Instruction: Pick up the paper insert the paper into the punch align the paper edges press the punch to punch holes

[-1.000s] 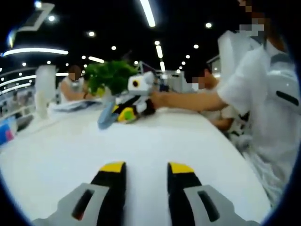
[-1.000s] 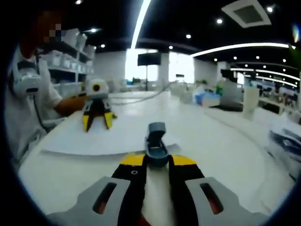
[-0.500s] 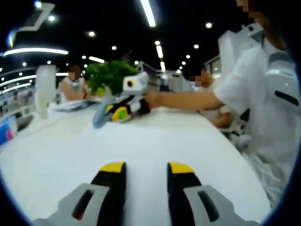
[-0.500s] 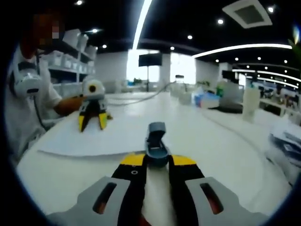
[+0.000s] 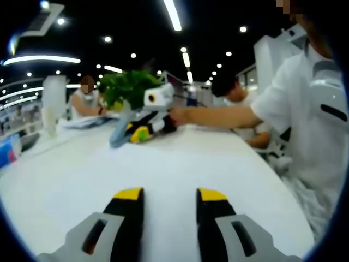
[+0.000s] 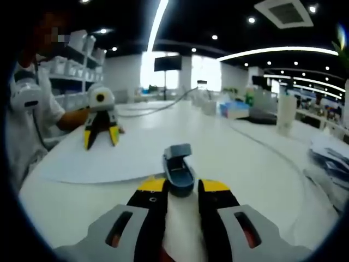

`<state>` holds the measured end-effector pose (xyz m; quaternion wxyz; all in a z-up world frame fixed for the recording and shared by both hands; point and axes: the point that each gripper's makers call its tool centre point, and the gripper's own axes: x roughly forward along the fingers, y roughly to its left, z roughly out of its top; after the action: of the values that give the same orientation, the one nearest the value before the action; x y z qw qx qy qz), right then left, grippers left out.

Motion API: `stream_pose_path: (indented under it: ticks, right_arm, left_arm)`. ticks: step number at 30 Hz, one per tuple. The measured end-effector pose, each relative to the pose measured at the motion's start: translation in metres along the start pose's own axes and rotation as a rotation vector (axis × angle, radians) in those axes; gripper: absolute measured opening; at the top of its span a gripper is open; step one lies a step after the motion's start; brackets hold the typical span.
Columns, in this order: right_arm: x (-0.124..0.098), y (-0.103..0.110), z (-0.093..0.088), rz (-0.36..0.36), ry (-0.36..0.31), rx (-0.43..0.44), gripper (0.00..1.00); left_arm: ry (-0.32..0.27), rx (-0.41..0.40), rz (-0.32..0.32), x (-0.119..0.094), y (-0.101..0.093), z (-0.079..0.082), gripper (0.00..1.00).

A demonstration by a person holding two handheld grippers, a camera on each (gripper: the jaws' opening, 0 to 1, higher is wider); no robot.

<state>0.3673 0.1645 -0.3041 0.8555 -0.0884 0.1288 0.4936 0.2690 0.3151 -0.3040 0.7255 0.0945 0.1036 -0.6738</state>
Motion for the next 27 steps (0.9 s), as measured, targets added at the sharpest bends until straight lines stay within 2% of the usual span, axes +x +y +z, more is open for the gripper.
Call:
stream_pose_path:
  ticks: [19, 20, 21, 22, 24, 27]
  right_arm:
    - [0.003, -0.005, 0.0, -0.023, 0.002, -0.037, 0.23]
    - [0.003, -0.005, 0.0, -0.024, 0.002, -0.038, 0.23]
    - [0.003, -0.005, -0.001, -0.024, 0.003, -0.037, 0.23]
    - [0.003, -0.006, -0.001, -0.025, 0.002, -0.036, 0.23]
    - [0.003, -0.007, -0.001, -0.027, 0.0, -0.033, 0.23]
    - [0.003, -0.007, -0.001, -0.032, 0.002, -0.031, 0.23]
  left_arm:
    - [-0.001, 0.0, 0.0, 0.001, -0.001, 0.0, 0.39]
    - [-0.005, 0.029, 0.044, 0.002, 0.004, 0.003, 0.39]
    - [-0.004, 0.019, 0.029, 0.005, -0.003, 0.002, 0.39]
    - [-0.01, 0.037, 0.037, 0.006, -0.003, 0.004, 0.39]
    - [0.009, 0.013, 0.028, 0.005, -0.009, 0.0, 0.38]
    - [-0.004, 0.021, 0.033, 0.006, -0.011, 0.002, 0.38]
